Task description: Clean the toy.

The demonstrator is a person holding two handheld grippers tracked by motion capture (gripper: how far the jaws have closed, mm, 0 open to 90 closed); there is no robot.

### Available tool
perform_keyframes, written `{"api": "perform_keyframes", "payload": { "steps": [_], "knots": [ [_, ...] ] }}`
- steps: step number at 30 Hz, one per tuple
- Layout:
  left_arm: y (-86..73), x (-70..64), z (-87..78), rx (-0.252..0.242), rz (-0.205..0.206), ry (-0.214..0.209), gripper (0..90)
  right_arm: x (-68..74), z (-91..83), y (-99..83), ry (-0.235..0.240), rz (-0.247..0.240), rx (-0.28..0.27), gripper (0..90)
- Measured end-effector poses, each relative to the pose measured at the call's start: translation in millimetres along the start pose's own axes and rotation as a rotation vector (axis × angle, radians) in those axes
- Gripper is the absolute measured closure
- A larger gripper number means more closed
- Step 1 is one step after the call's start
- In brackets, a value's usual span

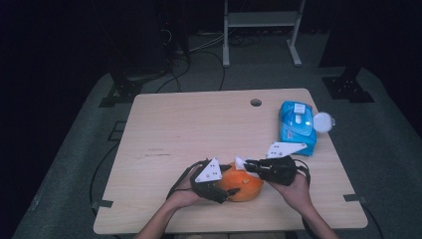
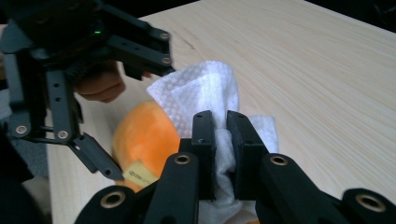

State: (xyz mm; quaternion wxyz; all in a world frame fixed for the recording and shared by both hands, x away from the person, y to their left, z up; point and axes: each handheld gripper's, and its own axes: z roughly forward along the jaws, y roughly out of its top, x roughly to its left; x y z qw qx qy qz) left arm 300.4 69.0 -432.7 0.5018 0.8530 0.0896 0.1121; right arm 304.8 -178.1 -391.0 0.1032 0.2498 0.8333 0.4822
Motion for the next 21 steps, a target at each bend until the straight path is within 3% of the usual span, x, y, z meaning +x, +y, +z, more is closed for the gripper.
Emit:
{"api": "perform_keyframes", "payload": {
  "steps": [1, 4, 9, 13, 15, 17, 19, 21],
  "knots": [
    [0.3, 1.0, -0.8, 0.001, -0.005, -0.003, 22.3, 1.4, 0.8, 0.8, 0.002, -0.013, 0.005, 80.9],
    [1.7, 9.3, -6.2, -0.031, -0.085, -0.024, 16.2, -0.5, 0.0, -0.3, 0.016, -0.005, 0.008, 80.9],
    [-8.7, 19.6, -3.9, 0.024, -0.203, -0.045, 6.4, -6.2, -1.1, -4.0, 0.021, 0.013, 0.012, 80.8],
    [-12.7, 21.4, 1.1, 0.044, -0.235, -0.070, 7.1, -12.7, -1.8, -6.0, 0.024, 0.042, 0.011, 80.7],
    [-10.1, 17.2, -0.8, 0.031, -0.172, -0.028, 19.1, -13.2, -1.4, -5.6, 0.025, 0.052, 0.007, 80.7],
    [-5.0, 12.1, -5.1, -0.020, -0.096, 0.016, 33.2, -12.5, -3.5, -3.7, 0.017, 0.053, -0.009, 80.8],
    [1.7, 7.6, -9.6, -0.096, -0.009, 0.097, 36.9, -10.6, -9.1, -0.2, 0.010, 0.059, -0.049, 81.0],
    [4.7, 8.2, -12.9, -0.145, 0.051, 0.136, 36.8, -8.0, -15.0, 4.7, -0.027, 0.037, -0.084, 81.1]
  ]
}}
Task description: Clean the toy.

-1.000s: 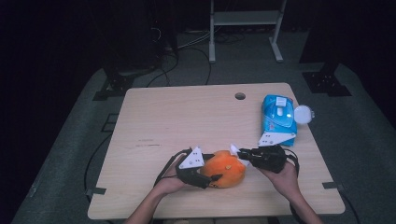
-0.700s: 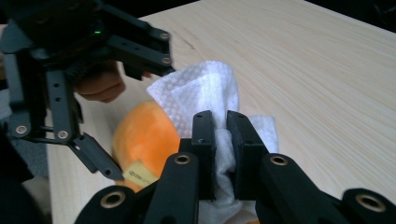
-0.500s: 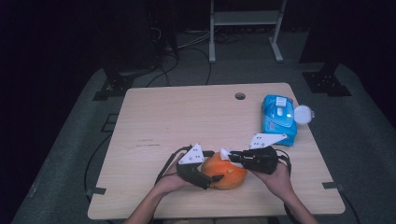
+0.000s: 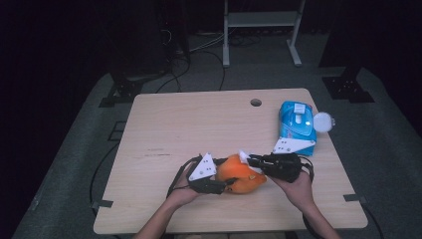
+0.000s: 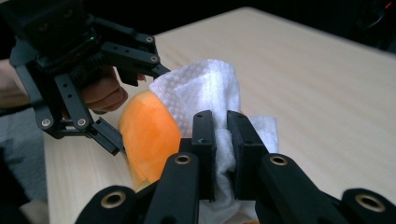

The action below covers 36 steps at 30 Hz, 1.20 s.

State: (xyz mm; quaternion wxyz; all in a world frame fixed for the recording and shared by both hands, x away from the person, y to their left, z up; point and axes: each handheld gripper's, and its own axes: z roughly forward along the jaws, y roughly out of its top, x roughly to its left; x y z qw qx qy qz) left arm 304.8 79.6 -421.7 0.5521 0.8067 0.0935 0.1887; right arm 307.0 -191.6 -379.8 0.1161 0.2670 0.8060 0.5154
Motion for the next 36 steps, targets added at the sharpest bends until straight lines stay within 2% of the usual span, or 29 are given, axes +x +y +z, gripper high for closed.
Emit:
{"api": "perform_keyframes", "payload": {
  "steps": [2, 4, 5, 6, 8, 9, 11, 13, 14, 16, 19, 21, 22, 24, 28, 32, 36],
  "knots": [
    [-2.8, 2.8, 0.5, -0.008, 0.002, 0.001, 35.7, -1.0, -2.2, 3.4, 0.000, 0.005, -0.023, 81.1],
    [-10.1, 4.7, 5.0, 0.038, -0.011, -0.012, 31.1, -2.7, 3.7, 1.7, -0.008, 0.002, 0.001, 81.1],
    [-15.1, 7.5, 8.2, 0.087, -0.053, -0.045, 26.5, -3.0, 8.0, -0.7, -0.014, -0.003, 0.022, 81.1],
    [-18.0, 10.3, 9.1, 0.099, -0.095, -0.067, 20.1, -2.9, 16.3, -6.1, -0.029, -0.019, 0.067, 81.1],
    [-18.3, 15.6, 6.6, 0.097, -0.155, -0.082, 14.8, -4.1, 23.5, -11.3, -0.010, -0.018, 0.086, 81.1],
    [-18.0, 18.6, 4.7, 0.089, -0.202, -0.096, 12.4, -4.7, 23.3, -10.2, 0.000, -0.013, 0.091, 81.1],
    [-19.6, 23.6, 3.3, 0.091, -0.281, -0.112, 10.6, -5.1, 21.4, -9.1, 0.007, -0.020, 0.103, 81.1],
    [-22.8, 24.3, 4.7, 0.104, -0.317, -0.131, 15.3, -6.5, 20.6, -11.2, 0.019, 0.000, 0.097, 81.0],
    [-22.4, 22.6, 5.2, 0.104, -0.310, -0.126, 17.9, -5.4, 20.4, -10.9, 0.018, 0.002, 0.097, 81.0],
    [-18.7, 19.3, 6.2, 0.110, -0.289, -0.121, 20.5, 4.5, 18.9, -7.4, -0.015, -0.036, 0.079, 81.0],
    [-15.6, 13.6, 8.6, 0.127, -0.237, -0.114, 21.3, 21.9, 22.2, -1.8, 0.012, -0.097, 0.055, 81.0],
    [-16.7, 13.6, 7.9, 0.143, -0.222, -0.108, 21.9, 32.4, 28.5, 0.1, 0.007, -0.150, 0.079, 81.0],
    [-18.1, 14.7, 6.7, 0.142, -0.228, -0.108, 22.9, 32.7, 29.3, 0.1, 0.005, -0.157, 0.085, 81.1],
    [-21.1, 16.9, 5.5, 0.138, -0.242, -0.106, 23.9, 24.4, 27.5, -1.2, 0.013, -0.127, 0.081, 81.2],
    [-27.3, 22.2, 3.2, 0.143, -0.272, -0.119, 24.1, 2.0, 15.8, -10.4, -0.025, -0.051, 0.090, 81.1],
    [-31.8, 25.3, 1.0, 0.145, -0.293, -0.119, 24.0, -15.1, 4.9, -23.7, -0.040, 0.026, 0.109, 80.8],
    [-33.5, 26.3, -0.3, 0.150, -0.306, -0.116, 23.3, -16.2, 5.4, -26.4, -0.041, 0.037, 0.119, 80.8]
  ]
}}
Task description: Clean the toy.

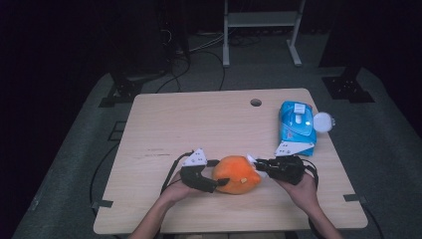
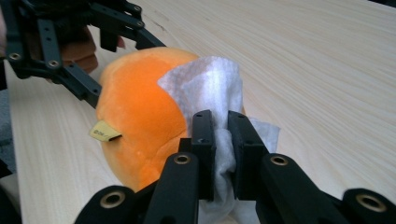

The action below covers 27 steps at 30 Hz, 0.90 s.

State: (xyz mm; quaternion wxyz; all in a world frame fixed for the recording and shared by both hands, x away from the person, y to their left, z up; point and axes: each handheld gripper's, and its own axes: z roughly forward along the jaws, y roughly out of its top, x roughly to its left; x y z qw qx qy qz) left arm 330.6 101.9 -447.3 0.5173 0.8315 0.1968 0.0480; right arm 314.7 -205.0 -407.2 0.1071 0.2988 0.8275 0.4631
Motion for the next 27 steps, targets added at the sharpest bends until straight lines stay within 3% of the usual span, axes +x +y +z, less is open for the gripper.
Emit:
{"api": "perform_keyframes", "payload": {
  "steps": [6, 9, 16, 23, 27],
  "knots": [
    [-0.7, 2.0, -0.1, -0.001, -0.010, -0.002, 23.2, 16.1, -0.8, 7.4, 0.052, -0.041, -0.041, 80.7],
    [-1.4, 2.2, -0.6, -0.002, -0.008, -0.005, 23.2, 14.6, -0.3, 7.2, 0.057, -0.040, -0.035, 80.6],
    [2.4, -3.2, 0.1, 0.006, 0.029, -0.004, 22.5, -1.3, -0.4, -0.1, 0.018, 0.010, -0.004, 80.5],
    [10.8, -20.1, 6.9, 0.030, 0.140, 0.016, 22.5, 16.0, 3.6, 15.3, 0.055, -0.037, -0.053, 80.5],
    [8.2, -16.6, 5.8, 0.022, 0.114, 0.008, 22.7, 20.6, 7.1, 17.3, 0.050, -0.066, -0.041, 80.5]
  ]
}}
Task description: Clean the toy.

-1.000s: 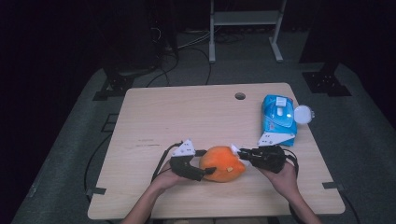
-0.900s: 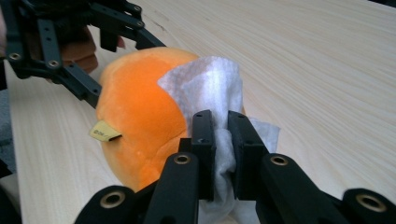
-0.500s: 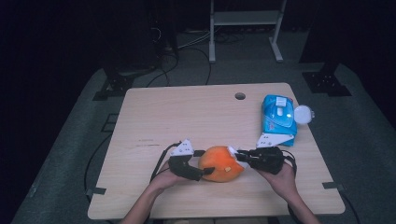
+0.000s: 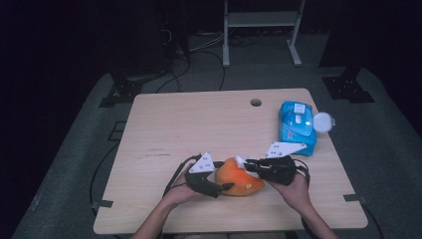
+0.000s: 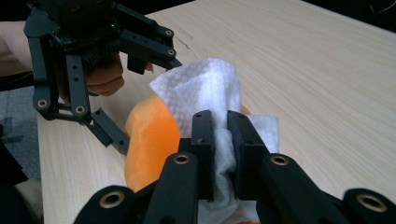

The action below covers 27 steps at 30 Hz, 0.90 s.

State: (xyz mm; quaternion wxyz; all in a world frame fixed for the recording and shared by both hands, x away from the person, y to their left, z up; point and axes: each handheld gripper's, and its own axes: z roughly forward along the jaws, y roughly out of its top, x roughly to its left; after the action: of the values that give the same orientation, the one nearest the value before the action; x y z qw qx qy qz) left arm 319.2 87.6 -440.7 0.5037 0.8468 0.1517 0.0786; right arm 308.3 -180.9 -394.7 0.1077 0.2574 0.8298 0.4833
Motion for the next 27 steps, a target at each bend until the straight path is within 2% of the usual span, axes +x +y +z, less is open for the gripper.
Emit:
{"api": "perform_keyframes", "payload": {
  "steps": [3, 6, 8, 10, 13, 17, 20, 22, 24, 26, 27],
  "knots": [
    [-0.8, 2.8, -0.5, -0.014, -0.026, -0.008, 20.0, -9.2, -2.5, -3.4, -0.009, 0.028, 0.015, 80.6],
    [-1.1, 5.5, 1.6, -0.012, -0.077, -0.007, 11.3, -16.7, -4.9, -8.5, -0.004, 0.055, 0.017, 80.6],
    [-2.8, 7.6, 3.2, -0.017, -0.109, -0.021, 9.8, -18.5, -6.4, -9.5, -0.011, 0.059, 0.017, 80.6],
    [-2.2, 7.5, 2.5, -0.010, -0.103, -0.026, 16.0, -17.4, -6.5, -8.0, -0.016, 0.055, 0.019, 80.6],
    [4.2, 4.4, -1.4, -0.021, -0.086, -0.004, 25.6, -8.2, -6.9, -2.3, -0.037, 0.018, 0.012, 81.2],
    [16.1, -6.6, -0.5, -0.035, -0.018, 0.030, 28.8, 14.2, -5.7, 10.6, -0.013, -0.056, -0.012, 81.3],
    [20.1, -13.2, 0.8, -0.019, 0.032, 0.049, 29.5, 28.4, 0.3, 15.9, 0.016, -0.099, -0.016, 81.1],
    [18.2, -12.9, 0.6, -0.025, 0.028, 0.045, 29.0, 31.4, 2.3, 16.7, 0.002, -0.124, -0.003, 81.2],
    [15.6, -10.6, 2.0, -0.035, 0.003, 0.035, 24.9, 25.7, 1.1, 15.6, 0.003, -0.108, 0.003, 81.2],
    [14.0, -6.9, 3.6, -0.040, -0.028, 0.029, 16.7, 20.1, -0.1, 13.0, -0.012, -0.094, 0.010, 81.2],
    [13.1, -5.4, 4.6, -0.038, -0.049, 0.040, 12.2, 15.9, -1.4, 10.5, -0.012, -0.076, 0.009, 81.2]
  ]
}}
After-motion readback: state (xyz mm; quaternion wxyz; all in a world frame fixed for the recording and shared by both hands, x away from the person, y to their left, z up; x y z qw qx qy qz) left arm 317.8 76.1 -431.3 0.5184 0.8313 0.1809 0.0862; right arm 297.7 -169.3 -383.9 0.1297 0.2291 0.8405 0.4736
